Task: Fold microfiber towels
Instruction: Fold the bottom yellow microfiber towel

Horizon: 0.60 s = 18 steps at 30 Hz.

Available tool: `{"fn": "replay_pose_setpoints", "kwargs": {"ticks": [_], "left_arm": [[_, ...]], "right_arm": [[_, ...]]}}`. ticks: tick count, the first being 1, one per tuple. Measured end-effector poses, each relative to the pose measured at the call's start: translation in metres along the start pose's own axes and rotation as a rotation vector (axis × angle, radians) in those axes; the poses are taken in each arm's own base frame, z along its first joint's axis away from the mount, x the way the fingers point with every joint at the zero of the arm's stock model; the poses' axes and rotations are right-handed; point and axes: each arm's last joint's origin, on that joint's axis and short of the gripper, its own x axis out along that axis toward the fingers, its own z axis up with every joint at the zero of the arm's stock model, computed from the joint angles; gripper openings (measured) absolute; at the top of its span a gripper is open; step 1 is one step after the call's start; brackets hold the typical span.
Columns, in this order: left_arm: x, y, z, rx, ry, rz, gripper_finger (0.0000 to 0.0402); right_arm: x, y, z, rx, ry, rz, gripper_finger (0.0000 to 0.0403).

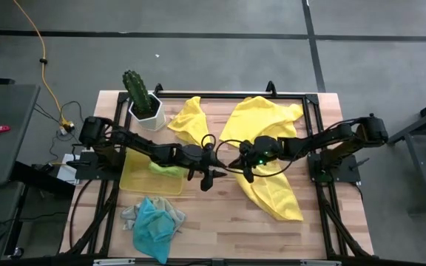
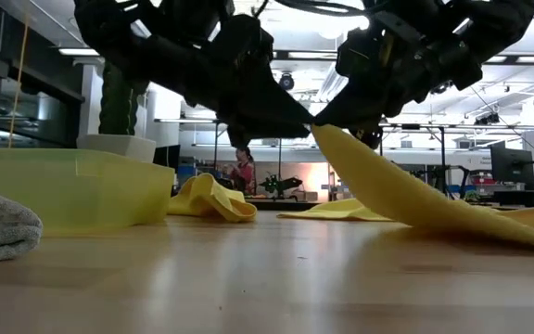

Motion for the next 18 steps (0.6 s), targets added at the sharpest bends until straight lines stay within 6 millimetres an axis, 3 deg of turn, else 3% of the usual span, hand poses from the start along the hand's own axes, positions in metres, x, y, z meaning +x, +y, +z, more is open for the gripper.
{"fn": "replay_pose_setpoints", "kwargs": {"ticks": [8, 18], "left_arm": [[0.0007, 0.0020, 0.0028, -0.025, -0.051, 0.073, 0.0152], [0.0007, -0.0003, 0.0036, 0.014, -0.048, 0.011, 0.0139]], "right_arm": [[0.0000, 0.0011, -0.0005, 0.004, 0.013, 0.029, 0.0000], [0.0000, 0.0005, -0.0002, 0.008, 0.006, 0.012, 0.0000]]}}
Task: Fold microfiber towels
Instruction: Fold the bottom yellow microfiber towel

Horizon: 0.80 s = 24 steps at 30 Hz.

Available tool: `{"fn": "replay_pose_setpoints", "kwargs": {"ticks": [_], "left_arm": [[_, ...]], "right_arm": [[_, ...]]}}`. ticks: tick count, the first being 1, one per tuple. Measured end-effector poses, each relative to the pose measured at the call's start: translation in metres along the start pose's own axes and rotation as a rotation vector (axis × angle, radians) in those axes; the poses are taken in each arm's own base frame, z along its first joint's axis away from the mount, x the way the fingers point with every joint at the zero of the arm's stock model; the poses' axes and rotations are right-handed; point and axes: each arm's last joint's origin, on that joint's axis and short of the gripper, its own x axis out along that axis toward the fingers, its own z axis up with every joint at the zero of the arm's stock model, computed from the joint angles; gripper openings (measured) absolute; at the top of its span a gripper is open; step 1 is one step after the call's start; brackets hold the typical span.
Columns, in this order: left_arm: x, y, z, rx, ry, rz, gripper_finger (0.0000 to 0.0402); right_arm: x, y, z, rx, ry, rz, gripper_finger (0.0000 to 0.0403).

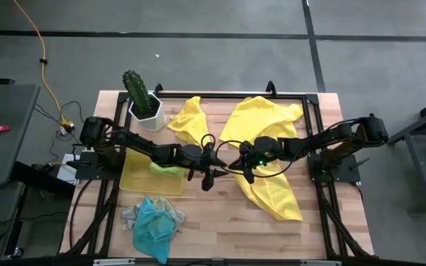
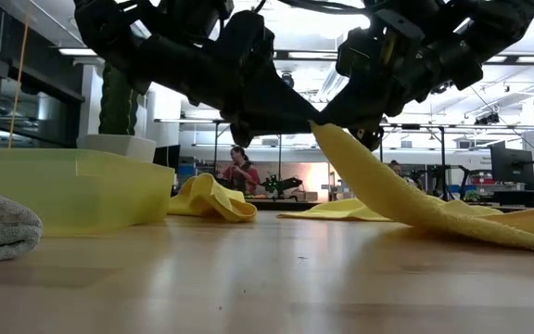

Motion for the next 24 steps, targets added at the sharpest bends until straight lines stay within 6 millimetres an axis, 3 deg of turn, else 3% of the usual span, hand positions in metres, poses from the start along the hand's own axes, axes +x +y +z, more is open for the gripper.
{"fn": "replay_pose_setpoints", "kwargs": {"ticks": [7, 24], "left_arm": [[-0.0001, 0.0007, 0.0024, 0.000, -0.028, 0.022, 0.0086], [-0.0002, 0.0004, 0.0017, 0.016, -0.022, 0.022, 0.0003]], "right_arm": [[0.0000, 0.0000, 0.0000, 0.000, 0.000, -0.001, 0.0000], [0.0000, -0.0003, -0.0007, 0.002, 0.007, -0.004, 0.0000]]}}
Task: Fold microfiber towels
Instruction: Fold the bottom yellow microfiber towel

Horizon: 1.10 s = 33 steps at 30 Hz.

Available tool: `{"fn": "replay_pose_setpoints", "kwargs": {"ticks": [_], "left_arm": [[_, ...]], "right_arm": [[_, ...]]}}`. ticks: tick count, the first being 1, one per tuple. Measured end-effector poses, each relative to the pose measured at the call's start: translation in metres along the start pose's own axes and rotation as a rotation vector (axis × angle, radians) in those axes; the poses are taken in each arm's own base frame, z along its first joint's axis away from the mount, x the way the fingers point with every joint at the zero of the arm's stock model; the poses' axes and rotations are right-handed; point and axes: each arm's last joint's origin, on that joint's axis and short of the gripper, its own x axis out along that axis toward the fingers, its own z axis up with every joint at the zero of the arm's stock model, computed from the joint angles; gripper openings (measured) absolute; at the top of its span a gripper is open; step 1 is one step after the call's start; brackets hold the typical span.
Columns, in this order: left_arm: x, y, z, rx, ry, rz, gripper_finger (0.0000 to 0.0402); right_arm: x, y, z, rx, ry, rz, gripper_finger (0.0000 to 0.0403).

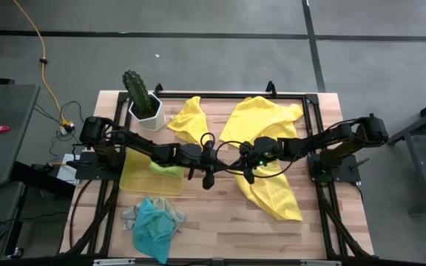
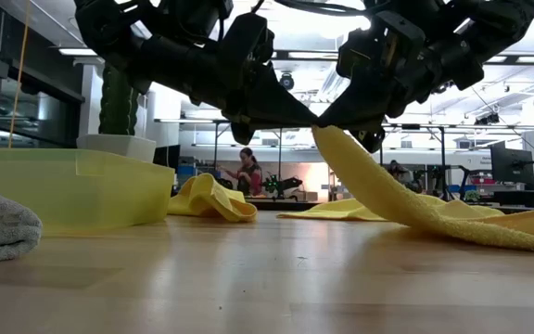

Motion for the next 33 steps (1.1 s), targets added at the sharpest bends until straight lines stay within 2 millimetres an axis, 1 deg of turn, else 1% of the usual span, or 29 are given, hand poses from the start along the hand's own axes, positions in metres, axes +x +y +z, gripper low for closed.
{"fn": "replay_pose_setpoints", "kwargs": {"ticks": [5, 10, 14, 18, 21, 25, 29, 33], "left_arm": [[0.000, 0.000, -0.001, -0.007, 0.010, 0.002, 0.0001], [-0.001, 0.000, -0.009, -0.007, 0.089, 0.014, 0.0000], [-0.001, -0.001, -0.013, -0.007, 0.132, 0.018, 0.0000], [-0.001, -0.002, -0.015, -0.028, 0.148, 0.016, 0.0000], [-0.001, -0.002, -0.016, -0.030, 0.159, -0.005, 0.0000], [-0.002, -0.002, -0.017, -0.048, 0.173, -0.004, 0.0000], [-0.002, -0.002, -0.017, -0.074, 0.173, -0.001, 0.0000], [-0.002, -0.002, -0.017, -0.074, 0.173, 0.000, 0.0000]], "right_arm": [[-0.002, 0.000, 0.000, 0.002, 0.008, -0.003, 0.0000], [-0.017, 0.000, -0.001, 0.048, 0.074, -0.053, 0.0014], [-0.032, 0.004, -0.008, 0.059, 0.181, -0.104, 0.0045], [-0.040, 0.015, -0.020, 0.066, 0.287, -0.109, 0.0093], [-0.039, 0.029, -0.032, 0.028, 0.360, -0.057, 0.0128], [-0.030, 0.046, -0.050, -0.086, 0.427, -0.017, 0.0158], [-0.018, 0.048, -0.067, -0.145, 0.457, -0.117, 0.0167], [-0.007, 0.046, -0.076, -0.179, 0.449, -0.192, 0.0164]]}}
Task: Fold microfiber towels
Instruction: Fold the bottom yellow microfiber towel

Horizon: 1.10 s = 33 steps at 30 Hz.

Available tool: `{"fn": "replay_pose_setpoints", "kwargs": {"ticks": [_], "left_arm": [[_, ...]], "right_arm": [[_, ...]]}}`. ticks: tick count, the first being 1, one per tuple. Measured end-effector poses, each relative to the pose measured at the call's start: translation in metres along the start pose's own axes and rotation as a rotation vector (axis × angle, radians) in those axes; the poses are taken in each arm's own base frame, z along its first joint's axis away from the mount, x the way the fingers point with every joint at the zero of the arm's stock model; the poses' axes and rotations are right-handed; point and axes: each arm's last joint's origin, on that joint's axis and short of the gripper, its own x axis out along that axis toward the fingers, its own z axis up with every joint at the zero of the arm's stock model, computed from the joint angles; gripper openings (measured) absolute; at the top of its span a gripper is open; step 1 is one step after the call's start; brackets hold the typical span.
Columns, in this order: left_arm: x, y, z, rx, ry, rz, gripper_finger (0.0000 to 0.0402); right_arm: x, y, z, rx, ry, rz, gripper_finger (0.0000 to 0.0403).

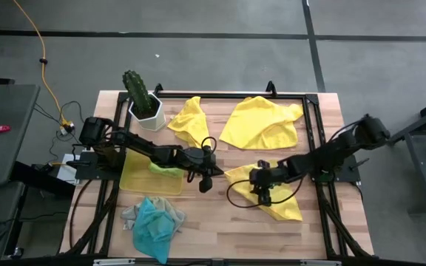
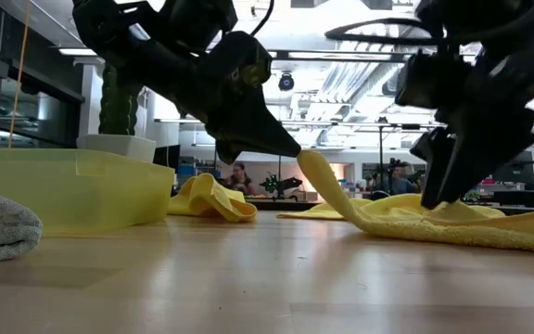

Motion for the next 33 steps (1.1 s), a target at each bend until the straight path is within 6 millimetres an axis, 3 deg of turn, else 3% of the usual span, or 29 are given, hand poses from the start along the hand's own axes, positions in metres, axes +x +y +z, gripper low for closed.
{"fn": "replay_pose_setpoints", "kwargs": {"ticks": [21, 24, 30, 33], "left_arm": [[0.0000, 0.0002, -0.0001, -0.008, 0.002, 0.003, 0.0000], [0.0000, 0.0002, -0.0001, -0.008, 0.002, 0.004, 0.0000], [0.0000, 0.0004, -0.0001, -0.008, 0.001, 0.004, 0.0000], [0.0000, 0.0004, -0.0001, -0.008, 0.001, 0.004, 0.0000]], "right_arm": [[0.0052, -0.0052, -0.0059, -0.121, 0.040, -0.106, 0.0138], [0.0052, -0.0052, -0.0054, -0.119, 0.033, -0.113, 0.0110], [0.0053, -0.0042, -0.0055, -0.119, 0.042, -0.078, 0.0012], [0.0053, -0.0037, -0.0058, -0.125, 0.048, -0.063, 0.0017]]}}
